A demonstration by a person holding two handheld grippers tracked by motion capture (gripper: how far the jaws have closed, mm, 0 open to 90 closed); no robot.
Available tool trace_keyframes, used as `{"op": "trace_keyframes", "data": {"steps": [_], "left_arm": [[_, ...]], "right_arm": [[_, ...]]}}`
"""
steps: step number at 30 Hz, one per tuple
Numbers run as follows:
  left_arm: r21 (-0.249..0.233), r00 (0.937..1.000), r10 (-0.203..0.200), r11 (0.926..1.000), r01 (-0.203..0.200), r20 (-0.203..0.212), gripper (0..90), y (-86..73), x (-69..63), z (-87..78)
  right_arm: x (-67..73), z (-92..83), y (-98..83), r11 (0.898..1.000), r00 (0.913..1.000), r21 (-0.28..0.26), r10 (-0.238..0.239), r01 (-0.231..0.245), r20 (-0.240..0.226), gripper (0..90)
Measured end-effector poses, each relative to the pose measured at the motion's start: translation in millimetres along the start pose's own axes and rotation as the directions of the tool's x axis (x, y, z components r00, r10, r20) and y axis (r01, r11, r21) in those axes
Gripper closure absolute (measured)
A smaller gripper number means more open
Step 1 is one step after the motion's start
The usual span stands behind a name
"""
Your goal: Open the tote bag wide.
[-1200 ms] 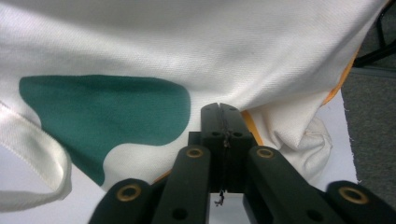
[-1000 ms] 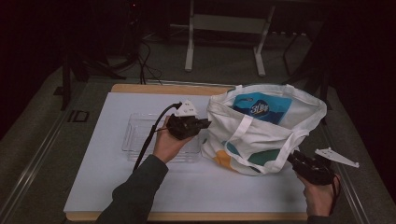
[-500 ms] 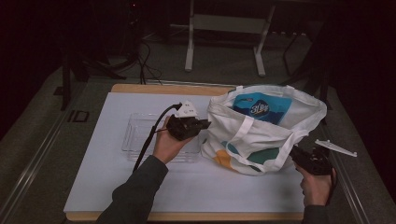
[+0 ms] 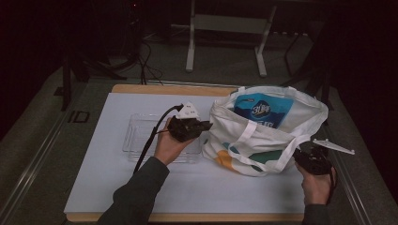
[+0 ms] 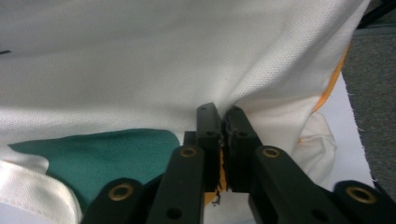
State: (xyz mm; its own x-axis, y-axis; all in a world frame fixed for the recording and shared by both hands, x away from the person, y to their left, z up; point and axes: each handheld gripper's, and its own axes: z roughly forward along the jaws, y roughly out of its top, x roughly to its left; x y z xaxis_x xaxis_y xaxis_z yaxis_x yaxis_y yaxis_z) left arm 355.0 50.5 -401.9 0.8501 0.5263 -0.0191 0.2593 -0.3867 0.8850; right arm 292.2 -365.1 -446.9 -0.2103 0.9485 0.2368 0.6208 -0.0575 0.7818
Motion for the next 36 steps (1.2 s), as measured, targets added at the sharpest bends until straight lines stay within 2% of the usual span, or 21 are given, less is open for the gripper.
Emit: {"op": "trace_keyframes", "data": {"steps": [11,15,21,31,34,36], "left_arm": [[0.01,0.9999,-0.013,0.9999,0.013,0.005,87.7,-11.3,-2.7,1.0],[0.019,0.9998,-0.017,0.9997,0.017,0.005,87.7,-18.6,-5.5,3.0],[0.037,0.9998,-0.018,0.9991,0.019,-0.002,87.6,-30.7,-8.1,9.7],[0.108,0.9999,-0.01,0.9941,0.011,-0.004,87.6,-44.0,-10.8,22.2],[0.134,0.9999,-0.001,0.991,0.002,-0.013,87.7,-46.9,-12.1,26.4],[0.169,0.9996,0.013,0.9855,-0.009,-0.023,88.0,-49.5,-12.1,30.5]], "right_arm": [[4.7,-12.9,-12.3,0.998,0.998,-0.032,-0.061,0.062,0.014,88.9],[6.1,-13.5,-18.6,0.996,0.9959,-0.021,-0.088,0.089,0.018,88.9],[6.1,-12.3,-27.3,0.995,0.9944,-0.001,-0.104,0.104,0.022,89.0],[2.1,-1.3,-43.8,0.992,0.9929,0.049,-0.114,0.113,0.032,89.0],[-2.4,3.7,-51.4,0.993,0.9941,0.068,-0.102,0.099,0.036,89.1],[-4.9,6.9,-54.7,0.992,0.9946,0.078,-0.098,0.095,0.035,89.1]]}}
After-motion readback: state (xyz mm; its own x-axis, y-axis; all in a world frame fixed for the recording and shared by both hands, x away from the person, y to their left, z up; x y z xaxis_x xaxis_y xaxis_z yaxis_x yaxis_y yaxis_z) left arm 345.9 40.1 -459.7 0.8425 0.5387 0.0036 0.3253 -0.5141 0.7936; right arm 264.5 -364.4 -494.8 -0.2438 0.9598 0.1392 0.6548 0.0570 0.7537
